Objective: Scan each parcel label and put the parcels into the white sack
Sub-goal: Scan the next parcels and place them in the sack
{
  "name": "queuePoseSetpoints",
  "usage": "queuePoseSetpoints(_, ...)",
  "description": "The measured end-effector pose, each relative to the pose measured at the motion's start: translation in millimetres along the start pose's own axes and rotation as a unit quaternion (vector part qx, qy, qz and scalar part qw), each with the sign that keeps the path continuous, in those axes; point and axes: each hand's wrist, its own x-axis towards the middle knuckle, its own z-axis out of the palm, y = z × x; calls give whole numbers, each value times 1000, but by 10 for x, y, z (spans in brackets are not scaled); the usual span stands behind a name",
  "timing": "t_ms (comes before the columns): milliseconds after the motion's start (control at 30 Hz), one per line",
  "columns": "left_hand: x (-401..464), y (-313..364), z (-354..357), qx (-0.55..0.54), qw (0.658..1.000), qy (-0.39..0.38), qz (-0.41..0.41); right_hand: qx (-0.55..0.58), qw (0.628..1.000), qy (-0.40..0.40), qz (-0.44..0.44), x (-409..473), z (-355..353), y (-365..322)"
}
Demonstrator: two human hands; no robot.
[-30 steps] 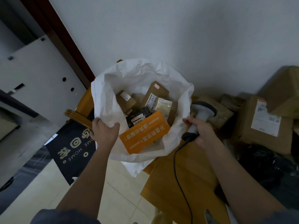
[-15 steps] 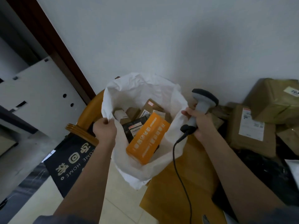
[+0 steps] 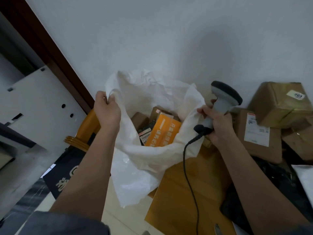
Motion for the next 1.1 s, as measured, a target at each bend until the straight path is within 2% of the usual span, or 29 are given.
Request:
queuePoseSetpoints(67, -49, -23, 32, 19, 1000, -8, -7, -21, 1000, 12, 7, -9, 29, 23)
queuePoseSetpoints(133, -119, -157, 68, 17, 998, -25, -55, -49, 996, 46, 52, -27, 57, 91)
queuePoseSetpoints(200, -144, -177, 81, 1, 997, -33, -64, -37, 996, 52, 64, -21, 52, 136)
queuePoseSetpoints(367, -59, 76, 0, -2, 998, -19, 52, 5, 999, -28, -23, -41, 67, 35)
queuePoseSetpoints(433, -103, -60, -11, 6, 1000, -24, 9, -41, 999, -5, 10, -56, 83, 93)
queuePoseSetpoints(500, -180, -247, -2, 7, 997, -30, -72, -85, 993, 47, 65, -82, 89, 179)
queuePoseSetpoints(567, -178, -246, -10, -11, 995, -14, -93, -61, 994, 60, 72, -75, 97, 176)
queuePoseSetpoints(667, -27, 31, -118, -36, 999, 22, -2, 8, 1000, -6, -11, -69, 134, -33)
queuePoseSetpoints(733, 75, 117, -196, -41, 997, 35, 56, 13, 997, -36, -70, -99, 151, -174)
queuePoseSetpoints(767, 93, 93, -216, -38, 997, 40, 60, 8, 996, -39, -76, -104, 135, -191)
queuePoseSetpoints(833, 45, -67, -218, -15, 999, 38, 11, -26, 999, -9, -37, -100, 72, -107)
queuePoseSetpoints(933, -103, -511, -191, 35, 992, 37, -114, -87, 990, 99, 53, -64, -85, 132)
queuePoseSetpoints(1033, -131, -767, -219, 73, 984, 52, -154, -80, 974, 196, 78, -20, -259, 209)
queuePoseSetpoints(1100, -109, -743, -208, 155, 970, 83, -165, -100, 962, 243, 69, -25, -347, 183)
